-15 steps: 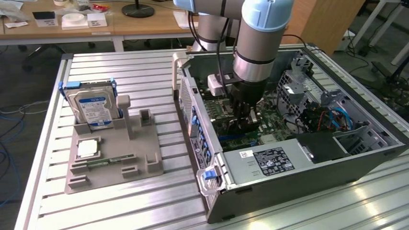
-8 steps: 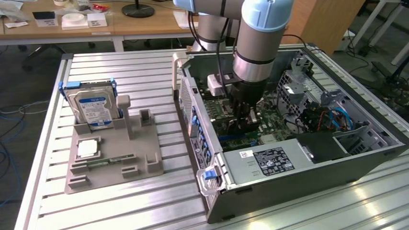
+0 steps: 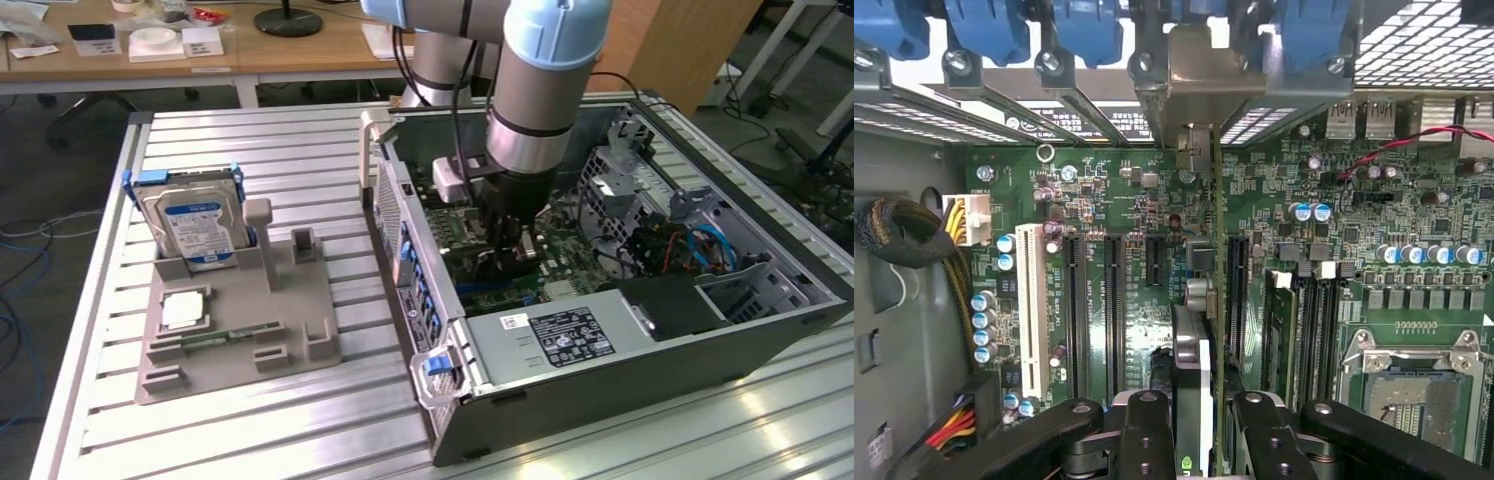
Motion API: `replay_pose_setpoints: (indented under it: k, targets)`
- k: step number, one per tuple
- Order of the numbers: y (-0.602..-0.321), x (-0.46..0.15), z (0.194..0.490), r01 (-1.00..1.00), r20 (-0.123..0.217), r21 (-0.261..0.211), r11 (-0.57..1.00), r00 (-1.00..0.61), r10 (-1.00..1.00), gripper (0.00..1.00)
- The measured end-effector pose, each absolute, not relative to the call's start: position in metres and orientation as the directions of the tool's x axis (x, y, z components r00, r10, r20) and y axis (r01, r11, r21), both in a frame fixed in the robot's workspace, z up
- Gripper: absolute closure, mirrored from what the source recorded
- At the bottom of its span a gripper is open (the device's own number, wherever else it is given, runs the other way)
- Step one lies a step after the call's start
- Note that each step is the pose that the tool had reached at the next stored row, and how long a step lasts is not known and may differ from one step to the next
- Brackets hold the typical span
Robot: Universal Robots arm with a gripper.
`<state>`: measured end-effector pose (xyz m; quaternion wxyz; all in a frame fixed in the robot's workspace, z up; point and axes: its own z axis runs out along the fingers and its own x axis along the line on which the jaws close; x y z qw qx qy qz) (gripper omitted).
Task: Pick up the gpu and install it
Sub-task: 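Insert the gpu into the slot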
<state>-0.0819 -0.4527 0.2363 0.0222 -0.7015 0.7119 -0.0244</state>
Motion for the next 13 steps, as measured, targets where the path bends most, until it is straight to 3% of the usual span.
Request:
replay_pose_setpoints:
  k: [13]
  targets:
    - [-0.4528, -0.0819, 0.2357, -0.998, 0.003, -0.06, 0.015, -0.015, -1.0, 0.72]
